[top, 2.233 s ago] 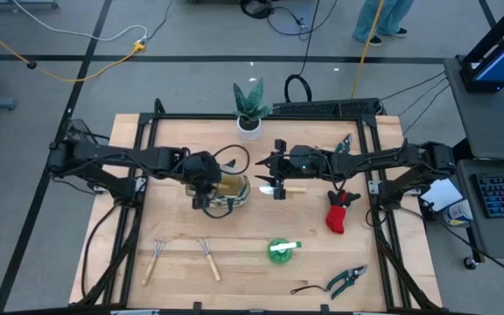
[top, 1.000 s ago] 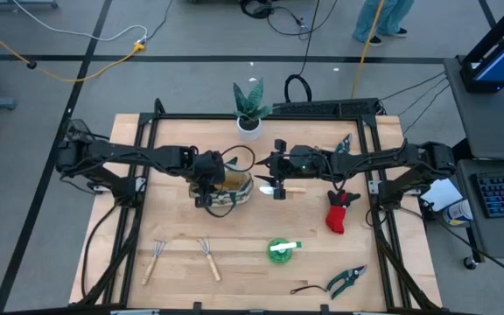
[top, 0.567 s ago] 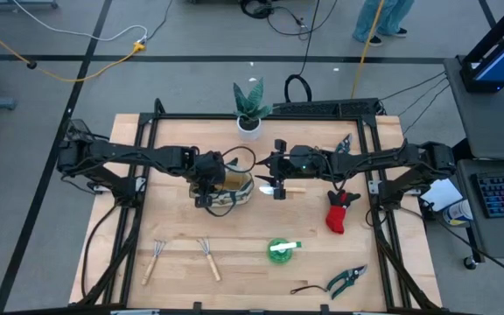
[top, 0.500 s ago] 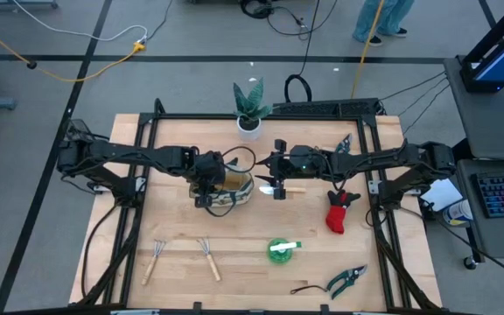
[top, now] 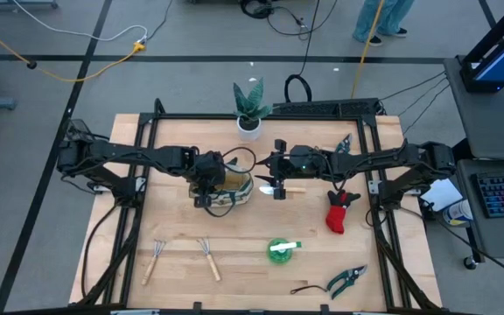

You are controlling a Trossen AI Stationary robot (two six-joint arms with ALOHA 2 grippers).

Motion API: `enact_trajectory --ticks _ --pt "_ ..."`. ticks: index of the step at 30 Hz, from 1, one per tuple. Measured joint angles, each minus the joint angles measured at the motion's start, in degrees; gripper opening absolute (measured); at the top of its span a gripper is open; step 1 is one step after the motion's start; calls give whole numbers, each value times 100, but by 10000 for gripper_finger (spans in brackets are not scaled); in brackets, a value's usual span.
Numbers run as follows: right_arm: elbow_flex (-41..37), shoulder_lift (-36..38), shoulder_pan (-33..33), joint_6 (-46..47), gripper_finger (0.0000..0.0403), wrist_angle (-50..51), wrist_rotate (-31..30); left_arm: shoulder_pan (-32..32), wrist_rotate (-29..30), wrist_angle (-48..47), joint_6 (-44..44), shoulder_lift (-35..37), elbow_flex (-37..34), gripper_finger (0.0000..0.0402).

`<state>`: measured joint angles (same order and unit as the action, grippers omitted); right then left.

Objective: Pick & Place Garden tools in Gardening bag
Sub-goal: Put the brown trowel into the white gardening bag

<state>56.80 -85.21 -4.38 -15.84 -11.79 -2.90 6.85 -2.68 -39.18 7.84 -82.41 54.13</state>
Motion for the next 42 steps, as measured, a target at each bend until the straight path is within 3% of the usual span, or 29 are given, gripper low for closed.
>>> enact_trajectory --ticks 26,37,42 --pt "-1 2 -1 186 171 337 0 0 127 240 184 0 2 96" --pt "-444 4 0 457 171 348 0 0 127 264 202 0 4 11" --pt "-730 4 0 695 171 351 0 0 127 247 63 2 46 15"
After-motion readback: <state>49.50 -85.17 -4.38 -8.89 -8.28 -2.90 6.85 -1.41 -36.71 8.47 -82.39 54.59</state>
